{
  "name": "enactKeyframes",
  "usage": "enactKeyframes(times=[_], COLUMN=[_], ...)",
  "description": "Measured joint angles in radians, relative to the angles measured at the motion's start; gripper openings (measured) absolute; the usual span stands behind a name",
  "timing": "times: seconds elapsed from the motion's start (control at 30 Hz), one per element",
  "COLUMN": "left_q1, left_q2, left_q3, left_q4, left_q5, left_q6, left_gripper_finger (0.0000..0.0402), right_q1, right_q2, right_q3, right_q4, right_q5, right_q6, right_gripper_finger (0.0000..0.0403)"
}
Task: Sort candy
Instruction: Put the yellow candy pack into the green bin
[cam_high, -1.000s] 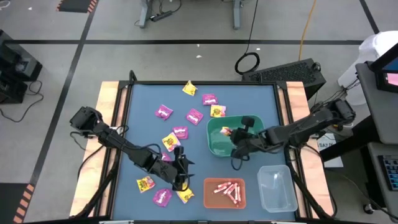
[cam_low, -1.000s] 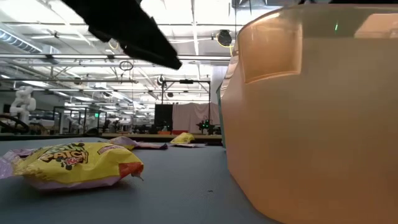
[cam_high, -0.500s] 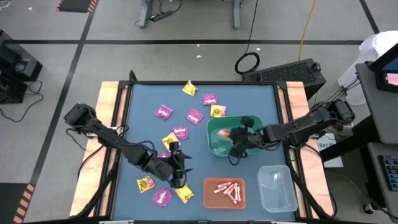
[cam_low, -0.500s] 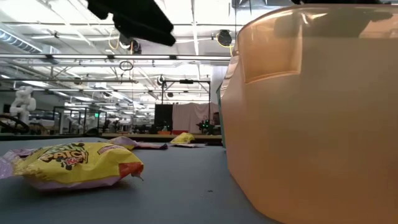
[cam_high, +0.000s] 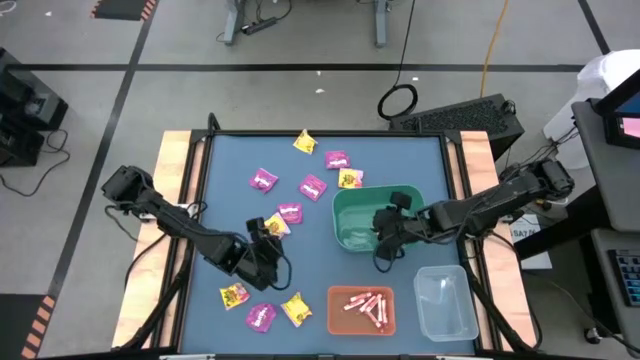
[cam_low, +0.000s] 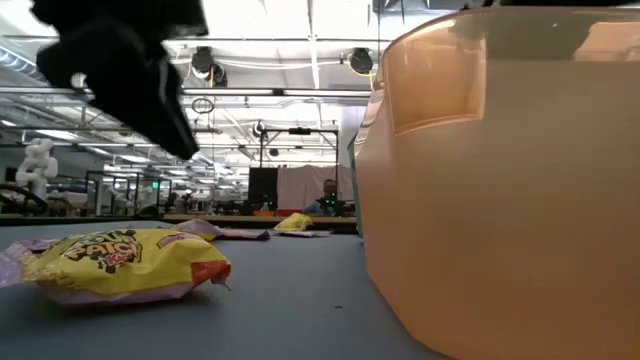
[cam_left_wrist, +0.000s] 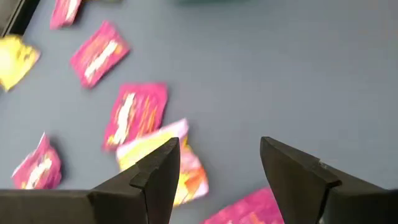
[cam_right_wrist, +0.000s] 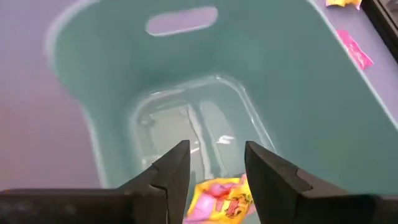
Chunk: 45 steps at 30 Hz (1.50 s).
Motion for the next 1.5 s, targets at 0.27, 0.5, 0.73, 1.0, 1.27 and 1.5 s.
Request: enactKeyframes(times=[0.27,0.5,0.73,1.0,1.27,1.5], left_q1=[0.0,-0.014,-0.056,-0.038,-0.038,-0.035], left_q2=[0.0,0.0,0.001,0.001,0.001,0.001], left_q3=[-0.172,-0.233,-0.262,-0.266,-0.268,-0.297], left_q4=[0.143,0.215,0.29,0.288,0.286,0.272], left_q5=[-0.029,-0.055,-0.082,-0.125,-0.124,-0.122], left_q6=[-0.012,-0.079,-0.084,-0.037,0.004,0.018], left_gripper_finger=[0.0228,0.0228,0.0228,0.0228,0.0228,0.0187], right_q1=[0.055,0.056,0.056,0.062,0.108,0.163], right_q2=[-0.026,-0.026,-0.026,-0.026,-0.026,-0.026], right_q3=[0.079,0.087,0.087,0.087,0.087,0.087], right_q4=[-0.078,-0.076,-0.075,-0.074,-0.063,-0.032], right_q5=[0.026,0.025,0.019,0.019,0.02,0.03], right_q6=[0.068,0.045,0.045,0.046,0.046,0.055], right_gripper_finger=[0.0143,0.0143,0.0144,0.0144,0.0144,0.0144])
